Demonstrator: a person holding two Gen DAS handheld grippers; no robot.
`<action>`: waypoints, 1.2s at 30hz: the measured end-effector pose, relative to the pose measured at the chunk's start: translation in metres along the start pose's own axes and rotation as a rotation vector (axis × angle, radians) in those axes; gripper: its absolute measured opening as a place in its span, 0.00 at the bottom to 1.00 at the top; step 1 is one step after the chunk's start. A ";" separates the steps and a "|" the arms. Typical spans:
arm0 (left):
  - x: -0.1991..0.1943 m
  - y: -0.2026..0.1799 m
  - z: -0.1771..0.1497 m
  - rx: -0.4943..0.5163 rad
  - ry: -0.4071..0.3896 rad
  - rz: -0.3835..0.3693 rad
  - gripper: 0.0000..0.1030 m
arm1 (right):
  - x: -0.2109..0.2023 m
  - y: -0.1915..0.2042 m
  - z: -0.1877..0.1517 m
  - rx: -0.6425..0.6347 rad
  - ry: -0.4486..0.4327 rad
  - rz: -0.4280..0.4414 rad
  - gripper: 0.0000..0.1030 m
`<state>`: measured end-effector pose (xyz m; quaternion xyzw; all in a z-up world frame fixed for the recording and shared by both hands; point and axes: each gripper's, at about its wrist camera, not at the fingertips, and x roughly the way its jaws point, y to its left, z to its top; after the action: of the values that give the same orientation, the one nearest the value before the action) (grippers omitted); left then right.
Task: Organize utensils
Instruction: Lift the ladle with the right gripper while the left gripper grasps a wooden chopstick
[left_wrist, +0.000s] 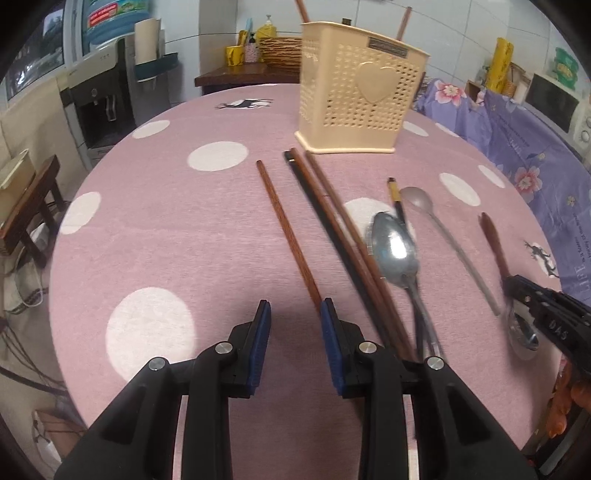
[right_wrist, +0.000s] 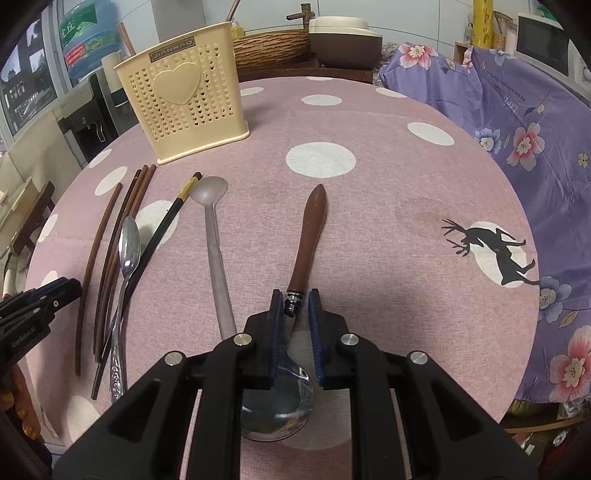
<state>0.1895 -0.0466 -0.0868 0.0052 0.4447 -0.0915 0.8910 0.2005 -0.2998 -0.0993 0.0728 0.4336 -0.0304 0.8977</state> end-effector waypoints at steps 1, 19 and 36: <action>0.000 0.004 0.000 -0.011 0.004 -0.011 0.28 | -0.001 -0.002 0.001 0.011 -0.003 0.012 0.15; 0.017 0.037 0.049 -0.128 -0.015 -0.017 0.32 | 0.021 -0.011 0.052 0.112 0.003 0.014 0.21; 0.067 0.032 0.090 -0.129 -0.005 0.106 0.32 | 0.033 -0.012 0.051 0.123 0.018 -0.027 0.26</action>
<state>0.3048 -0.0341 -0.0878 -0.0288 0.4466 -0.0153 0.8941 0.2593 -0.3198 -0.0954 0.1225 0.4397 -0.0684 0.8871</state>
